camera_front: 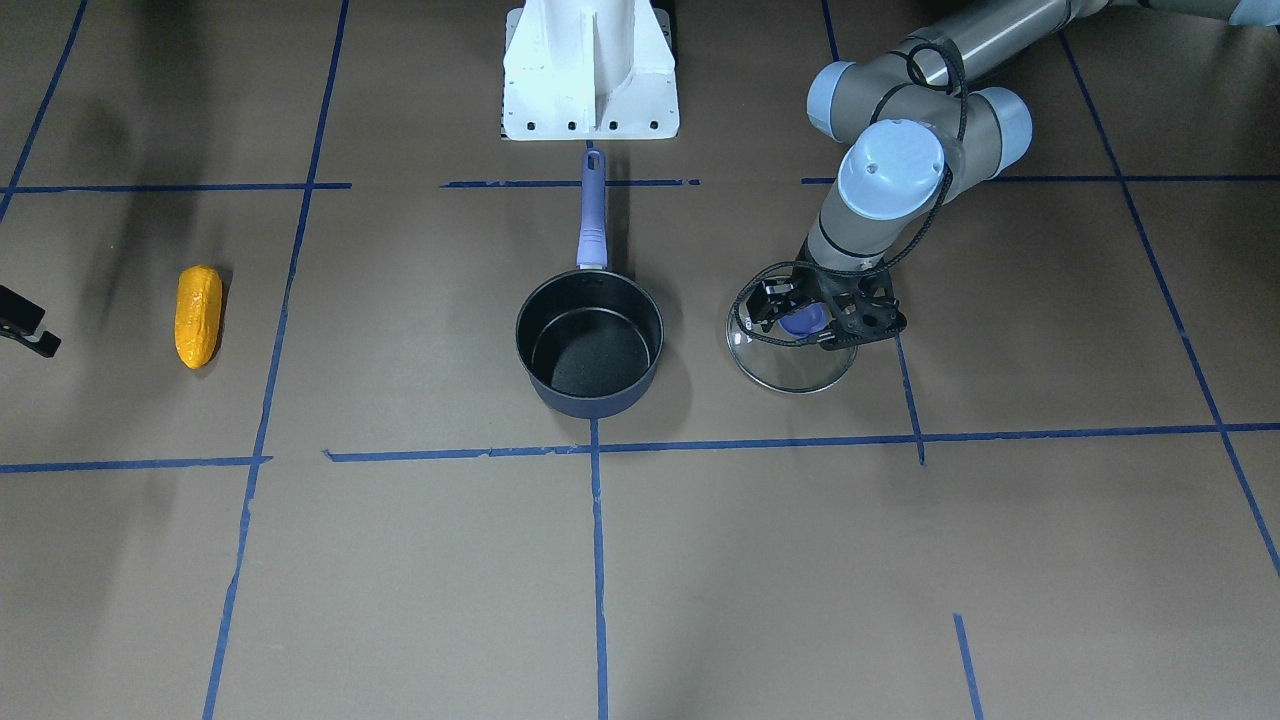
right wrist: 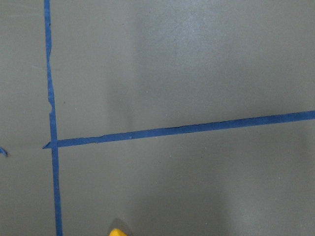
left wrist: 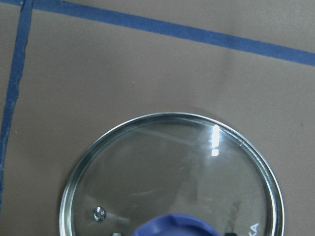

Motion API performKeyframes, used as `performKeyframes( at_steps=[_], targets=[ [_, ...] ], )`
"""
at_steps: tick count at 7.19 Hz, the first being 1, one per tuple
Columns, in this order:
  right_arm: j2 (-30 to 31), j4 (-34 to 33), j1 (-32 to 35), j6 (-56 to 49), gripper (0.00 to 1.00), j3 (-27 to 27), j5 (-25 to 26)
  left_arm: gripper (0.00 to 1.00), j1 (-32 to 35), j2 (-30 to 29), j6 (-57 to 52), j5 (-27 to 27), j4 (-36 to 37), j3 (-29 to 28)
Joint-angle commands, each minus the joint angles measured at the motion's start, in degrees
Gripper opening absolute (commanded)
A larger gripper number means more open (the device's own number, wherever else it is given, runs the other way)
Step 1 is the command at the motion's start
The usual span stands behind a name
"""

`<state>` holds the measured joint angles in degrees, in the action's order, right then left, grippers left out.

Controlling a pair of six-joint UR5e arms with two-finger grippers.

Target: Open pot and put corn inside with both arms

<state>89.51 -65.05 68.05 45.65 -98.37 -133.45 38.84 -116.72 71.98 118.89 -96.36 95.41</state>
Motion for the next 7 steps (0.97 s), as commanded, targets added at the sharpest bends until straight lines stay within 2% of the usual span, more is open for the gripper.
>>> performKeyframes(
  at_steps=[1,3,4,7],
  targets=[
    [0.0,0.1,-4.7,4.0,1.00,-1.3,3.8,1.00,0.1,0.0,0.0,0.0,0.1,0.1],
    [0.8,4.0,-9.8,10.8,1.00,-2.6,6.5,1.00,0.2,0.0,0.0,0.2,0.2,0.4],
    [0.8,4.1,-14.0,15.7,1.00,-4.6,9.3,1.00,0.9,0.0,-0.1,0.2,0.5,2.4],
    [3.1,4.1,-21.6,18.0,1.00,-5.2,15.3,1.00,3.5,1.6,-0.1,2.7,7.1,11.1]
  ],
)
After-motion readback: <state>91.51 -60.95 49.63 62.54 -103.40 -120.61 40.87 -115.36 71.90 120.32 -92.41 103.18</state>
